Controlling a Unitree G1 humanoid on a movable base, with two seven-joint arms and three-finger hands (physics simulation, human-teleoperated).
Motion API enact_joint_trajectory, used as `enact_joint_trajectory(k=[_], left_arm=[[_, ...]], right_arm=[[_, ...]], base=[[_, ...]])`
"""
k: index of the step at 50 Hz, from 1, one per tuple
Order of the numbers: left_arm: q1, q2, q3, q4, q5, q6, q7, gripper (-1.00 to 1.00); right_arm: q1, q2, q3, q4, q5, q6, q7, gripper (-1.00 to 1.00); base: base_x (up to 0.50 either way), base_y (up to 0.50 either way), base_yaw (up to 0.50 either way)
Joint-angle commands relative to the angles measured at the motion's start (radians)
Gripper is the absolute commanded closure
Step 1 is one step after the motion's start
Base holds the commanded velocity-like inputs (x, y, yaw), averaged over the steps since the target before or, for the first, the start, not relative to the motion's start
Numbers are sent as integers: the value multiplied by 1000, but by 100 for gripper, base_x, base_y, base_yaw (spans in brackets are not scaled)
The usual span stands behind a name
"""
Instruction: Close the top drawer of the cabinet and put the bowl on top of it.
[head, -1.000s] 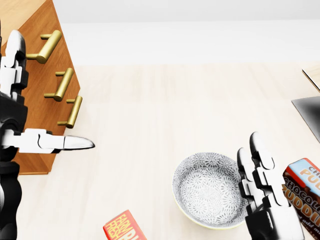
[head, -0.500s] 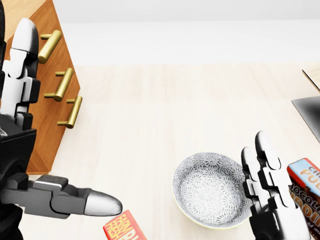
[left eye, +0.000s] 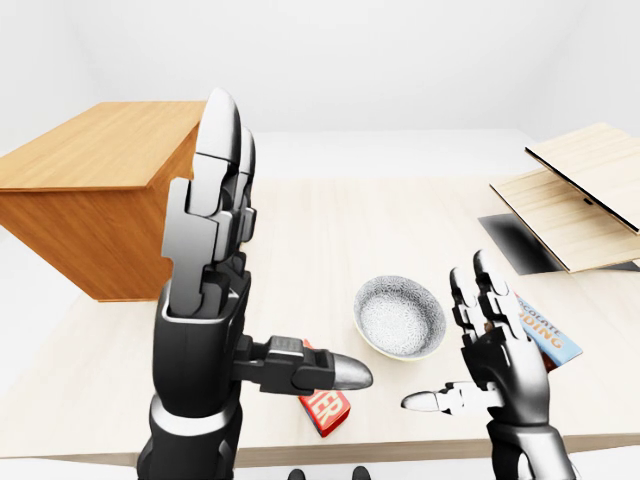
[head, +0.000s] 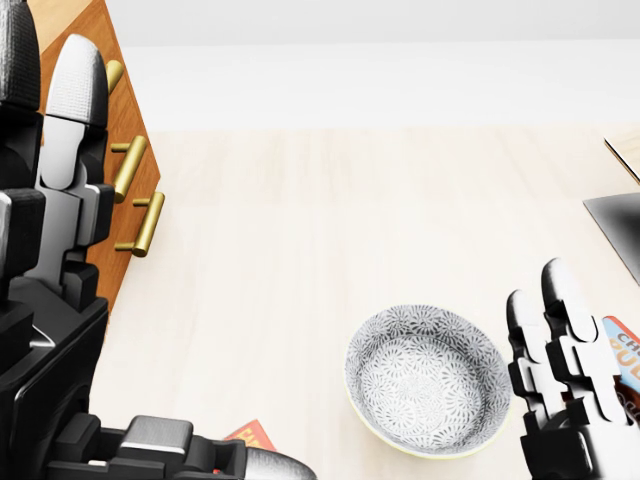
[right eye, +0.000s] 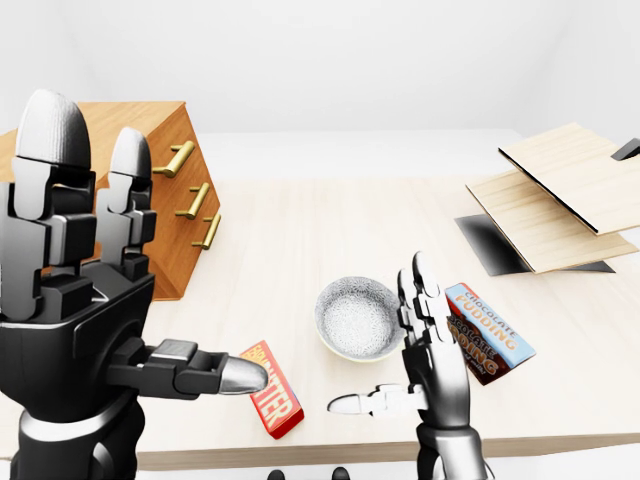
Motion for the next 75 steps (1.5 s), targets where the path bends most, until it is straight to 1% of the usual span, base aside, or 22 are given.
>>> enact_joint_trajectory(k=[1, 6, 13, 16, 17, 21, 23, 26, 32, 38, 39, 42, 44, 45, 49, 53, 57, 62, 64, 69, 71, 75], left_arm=[[18, -8, -116, -14, 132, 0, 30, -100], [10, -17, -162, -27, 204, 0, 26, -100], [-7, -42, -213, -3, 358, 0, 17, -100], [2, -54, -235, 4, 403, 0, 3, -100], [10, -55, -251, 13, 436, 0, 13, -100], [29, -74, -259, 35, 488, 0, -3, -100], [30, -91, -240, 55, 492, 0, -5, -100], [34, -99, -240, 67, 511, 0, -4, -100], [51, -108, -266, 95, 535, 0, 3, -100], [70, -104, -313, 90, 577, 0, -3, -100], [67, -104, -326, 90, 600, 0, -7, -100], [68, -107, -327, 91, 606, 0, -11, -100], [65, -112, -343, 97, 634, 0, -14, -100], [69, -110, -351, 102, 644, 0, -19, -100], [77, -117, -370, 113, 686, 0, -32, -100], [93, -116, -393, 115, 719, 0, -40, -100], [104, -114, -396, 127, 725, 0, -36, -100], [96, -121, -394, 136, 745, 0, -52, -100], [87, -128, -394, 142, 768, 0, -69, -100], [85, -140, -402, 153, 814, 0, -91, -100], [93, -141, -417, 166, 850, 0, -90, -100], [97, -146, -415, 172, 864, 0, -85, -100]], right_arm=[[8, 26, -22, -20, 11, 0, 15, -100], [8, 31, -33, -26, 20, 0, 7, -100], [-3, 41, -38, -16, 22, 0, -7, -100], [-3, 43, -36, -11, 15, 0, -19, -100], [-4, 44, -32, -5, 12, 0, -24, -100], [-3, 40, -24, -3, 11, 0, -43, -100], [-5, 38, -22, 4, 7, 0, -52, -100], [-9, 36, -25, 5, 10, 0, -64, -100], [-6, 41, -21, 12, 6, 0, -77, -100], [-3, 32, -16, 7, 12, 0, -86, -100], [-1, 33, -19, 4, 14, 0, -88, -100], [0, 33, -19, 4, 14, 0, -88, -100], [-15, 28, -45, 24, 36, 0, -76, -100], [-47, -14, -169, 51, 151, 0, -14, -100], [-63, 62, -297, -64, 193, 0, 80, -100], [-86, 118, -369, -104, 204, 54, 139, -100], [-101, 150, -411, -130, 206, 91, 171, -100], [-108, 167, -434, -147, 207, 110, 185, -100], [-116, 169, -453, -153, 217, 125, 190, -100], [-122, 178, -477, -164, 230, 138, 201, -100], [-127, 181, -481, -162, 229, 139, 203, -100], [-129, 183, -486, -164, 230, 142, 205, -100]], base=[[0, 0, 0], [0, 0, 0], [0, 0, 0], [0, 0, 0], [0, 0, 0], [0, 0, 0], [0, 0, 0], [0, 0, 0], [0, 0, 0], [0, 0, 0], [0, 0, 0], [0, 0, 0], [0, 0, 0], [0, 0, 0], [0, 0, 0], [0, 0, 0], [0, 0, 0], [0, 0, 0], [0, 0, 0], [0, 0, 0], [0, 0, 0], [0, 0, 0]])
